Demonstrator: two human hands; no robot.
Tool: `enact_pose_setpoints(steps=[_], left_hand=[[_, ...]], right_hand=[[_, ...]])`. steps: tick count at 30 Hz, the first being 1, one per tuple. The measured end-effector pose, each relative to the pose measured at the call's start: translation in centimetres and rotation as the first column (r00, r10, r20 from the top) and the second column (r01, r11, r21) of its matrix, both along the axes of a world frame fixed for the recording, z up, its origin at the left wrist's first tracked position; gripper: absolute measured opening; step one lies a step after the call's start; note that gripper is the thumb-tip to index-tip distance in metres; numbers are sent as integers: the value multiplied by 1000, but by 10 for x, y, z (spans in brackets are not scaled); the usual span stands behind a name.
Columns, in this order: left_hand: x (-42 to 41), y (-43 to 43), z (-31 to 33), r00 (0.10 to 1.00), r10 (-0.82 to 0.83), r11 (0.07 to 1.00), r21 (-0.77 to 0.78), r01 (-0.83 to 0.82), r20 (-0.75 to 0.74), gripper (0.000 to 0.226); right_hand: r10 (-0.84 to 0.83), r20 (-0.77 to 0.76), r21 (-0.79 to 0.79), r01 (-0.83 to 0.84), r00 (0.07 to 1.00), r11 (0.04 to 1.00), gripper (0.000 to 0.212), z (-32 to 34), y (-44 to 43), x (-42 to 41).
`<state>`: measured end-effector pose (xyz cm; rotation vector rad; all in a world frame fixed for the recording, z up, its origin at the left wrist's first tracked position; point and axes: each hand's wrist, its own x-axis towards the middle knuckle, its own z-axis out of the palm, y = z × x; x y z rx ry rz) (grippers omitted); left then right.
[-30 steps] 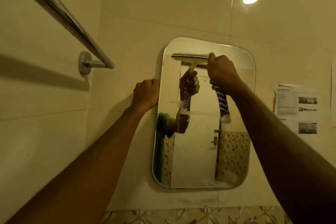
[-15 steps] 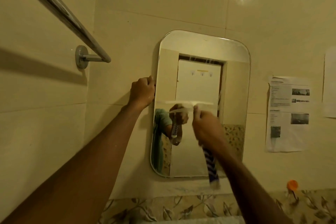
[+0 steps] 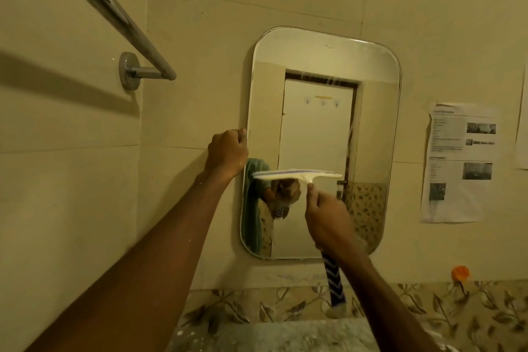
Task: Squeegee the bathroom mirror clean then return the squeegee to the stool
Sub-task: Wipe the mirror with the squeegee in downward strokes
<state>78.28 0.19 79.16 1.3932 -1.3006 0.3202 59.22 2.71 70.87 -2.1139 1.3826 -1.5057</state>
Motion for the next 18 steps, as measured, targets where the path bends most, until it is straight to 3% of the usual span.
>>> enact_pose_setpoints(steps=[6,8,13,18], left_hand=[[0,0,-6,999,-14,1000,12,15,-36,46],[0,1,-5,1000,2,1000,3,-2,-30,46],[2,3,2,997,-28,996,85,34,-75,48],[5,16,38,988,-70,966,238,101,-135,45]], right_hand=[[-36,173,-106,55,984,993,48,96,-17,-36],[-67,154,-93,82,986,992,49,90,-21,-37],[-38,95,24,35,995,999,57,3,-14,-21],[-29,135,20,26,990,999,52,45,0,-35]])
